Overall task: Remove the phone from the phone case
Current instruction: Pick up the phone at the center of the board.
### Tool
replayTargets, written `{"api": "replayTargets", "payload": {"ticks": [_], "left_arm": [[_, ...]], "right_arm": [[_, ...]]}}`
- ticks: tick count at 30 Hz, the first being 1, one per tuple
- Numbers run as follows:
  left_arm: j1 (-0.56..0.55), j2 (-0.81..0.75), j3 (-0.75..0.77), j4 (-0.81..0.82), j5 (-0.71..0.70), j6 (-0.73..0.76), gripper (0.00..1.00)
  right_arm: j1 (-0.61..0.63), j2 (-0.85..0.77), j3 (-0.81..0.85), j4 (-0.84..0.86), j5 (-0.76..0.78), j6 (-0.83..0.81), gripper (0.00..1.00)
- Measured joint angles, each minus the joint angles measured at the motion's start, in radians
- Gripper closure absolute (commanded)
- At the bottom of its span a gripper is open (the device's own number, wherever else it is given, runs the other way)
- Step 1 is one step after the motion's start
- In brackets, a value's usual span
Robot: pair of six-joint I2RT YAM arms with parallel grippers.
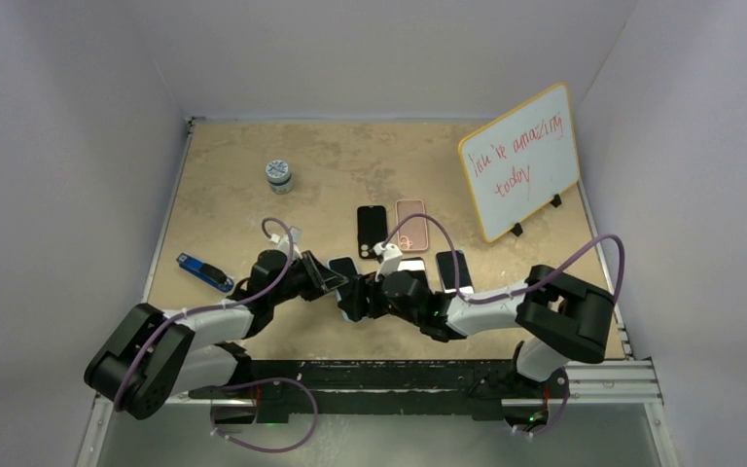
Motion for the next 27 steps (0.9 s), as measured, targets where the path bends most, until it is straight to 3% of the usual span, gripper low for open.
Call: {"api": "replayTargets", "payload": {"ticks": [6,10,16,21,27], "left_arm": [[0.003,-0.057,0.000,0.051,0.026,0.071,1.00],[0.003,-0.082,0.000,0.098,0.045,0.085,1.00],[0.003,-0.148,-0.033,0.226,0.047,0.045,1.00],[0.003,-0.206,-0.058,0.253,-0.018,-0.045,1.00],[0.004,-0.202,-0.119,0.349,-0.119,-0.175,1.00]], "right_arm": [[-0.014,-0.185,-0.077,0.024,0.005,-0.074,0.02],[-0.035,-0.299,-0.140,0.036,0.005,-0.117,0.03],[-0.169,-0.435,-0.272,0.111,-0.107,-0.106,0.09],[-0.185,-0.451,-0.317,0.180,-0.176,-0.087,0.13],[-0.181,-0.355,-0.317,0.386,-0.235,-0.013,0.16]]}}
